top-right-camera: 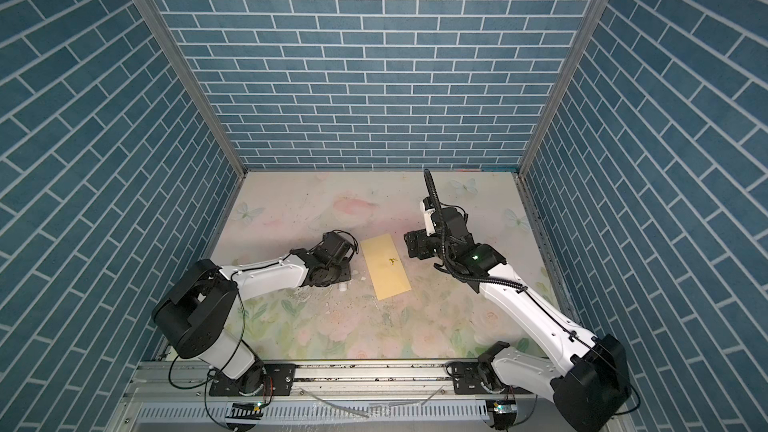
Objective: Place the letter into the envelope and seal it
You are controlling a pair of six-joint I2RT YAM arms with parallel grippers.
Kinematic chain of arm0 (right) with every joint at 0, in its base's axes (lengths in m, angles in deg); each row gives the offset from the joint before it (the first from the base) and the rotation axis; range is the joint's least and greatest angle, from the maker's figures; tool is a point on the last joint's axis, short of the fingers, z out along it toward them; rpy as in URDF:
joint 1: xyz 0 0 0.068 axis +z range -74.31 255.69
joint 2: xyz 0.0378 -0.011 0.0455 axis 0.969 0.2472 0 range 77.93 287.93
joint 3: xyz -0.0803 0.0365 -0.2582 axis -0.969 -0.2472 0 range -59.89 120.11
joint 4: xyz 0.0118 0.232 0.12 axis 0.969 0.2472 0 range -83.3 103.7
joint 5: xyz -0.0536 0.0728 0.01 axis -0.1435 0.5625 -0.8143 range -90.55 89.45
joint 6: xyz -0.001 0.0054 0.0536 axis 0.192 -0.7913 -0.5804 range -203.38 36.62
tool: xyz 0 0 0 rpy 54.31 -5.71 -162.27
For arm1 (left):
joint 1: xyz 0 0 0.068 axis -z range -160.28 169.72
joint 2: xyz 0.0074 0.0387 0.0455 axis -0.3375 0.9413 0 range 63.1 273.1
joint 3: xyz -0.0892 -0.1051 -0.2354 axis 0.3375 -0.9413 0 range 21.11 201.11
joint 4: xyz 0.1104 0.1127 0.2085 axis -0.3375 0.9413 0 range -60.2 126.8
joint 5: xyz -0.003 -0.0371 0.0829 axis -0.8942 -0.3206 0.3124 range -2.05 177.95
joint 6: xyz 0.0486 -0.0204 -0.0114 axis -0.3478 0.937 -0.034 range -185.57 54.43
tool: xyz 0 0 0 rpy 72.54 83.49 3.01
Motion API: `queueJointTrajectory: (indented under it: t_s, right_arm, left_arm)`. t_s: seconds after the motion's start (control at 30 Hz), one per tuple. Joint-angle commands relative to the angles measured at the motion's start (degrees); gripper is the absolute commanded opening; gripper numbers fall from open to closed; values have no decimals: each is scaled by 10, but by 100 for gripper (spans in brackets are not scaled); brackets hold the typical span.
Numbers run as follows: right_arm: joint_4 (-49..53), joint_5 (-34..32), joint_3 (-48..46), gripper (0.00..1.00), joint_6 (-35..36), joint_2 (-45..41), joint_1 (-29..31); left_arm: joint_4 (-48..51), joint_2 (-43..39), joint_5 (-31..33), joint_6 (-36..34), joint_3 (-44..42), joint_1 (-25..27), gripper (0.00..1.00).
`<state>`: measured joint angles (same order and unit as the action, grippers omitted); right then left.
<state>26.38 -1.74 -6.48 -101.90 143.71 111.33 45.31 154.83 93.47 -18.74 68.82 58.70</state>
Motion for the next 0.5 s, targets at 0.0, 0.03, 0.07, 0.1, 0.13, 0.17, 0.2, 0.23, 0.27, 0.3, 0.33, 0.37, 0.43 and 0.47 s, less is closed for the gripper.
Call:
queueJointTrajectory:
  t_s: [0.0, 0.03, 0.07, 0.1, 0.13, 0.17, 0.2, 0.23, 0.27, 0.3, 0.33, 0.37, 0.43, 0.47]
  right_arm:
    - [34, 12, 2, 87, -27, 23, -9]
    - [43, 15, 9, 88, -27, 35, -12]
    - [54, 19, 17, 88, -26, 47, -13]
    - [66, 23, 29, 89, -25, 63, -14]
    - [79, 28, 41, 89, -23, 78, -15]
    - [87, 28, 51, 90, -21, 92, -15]
    - [100, 28, 65, 91, -18, 110, -15]
    - [114, 30, 84, 93, -12, 129, -15]
    - [128, 31, 103, 94, -7, 152, -14]
    - [140, 25, 120, 95, -5, 172, -12]
    - [152, 16, 140, 95, -3, 192, -7]
    - [158, 7, 157, 96, -1, 209, 0]
    - [167, -25, 193, 96, 8, 247, 26]
    - [172, -43, 211, 96, 12, 265, 41]
  left_arm:
    - [-11, -37, 8, -9, -3, -3, 57]
    - [-13, -48, 9, -14, -1, -4, 59]
    - [-14, -59, 9, -17, 0, -6, 62]
    - [-16, -72, 10, -22, 1, -9, 64]
    - [-21, -86, 9, -27, 2, -11, 67]
    - [-25, -98, 9, -31, 2, -14, 70]
    - [-28, -113, 8, -37, 2, -18, 73]
    - [-26, -127, 8, -40, 2, -22, 75]
    - [-25, -138, 9, -43, 2, -26, 77]
    - [-24, -152, 8, -46, 0, -32, 80]
    - [-24, -166, 7, -50, -4, -38, 83]
    - [-25, -178, 6, -53, -9, -45, 85]
    - [-22, -204, 5, -58, -21, -63, 89]
    - [-21, -216, 4, -59, -28, -73, 91]
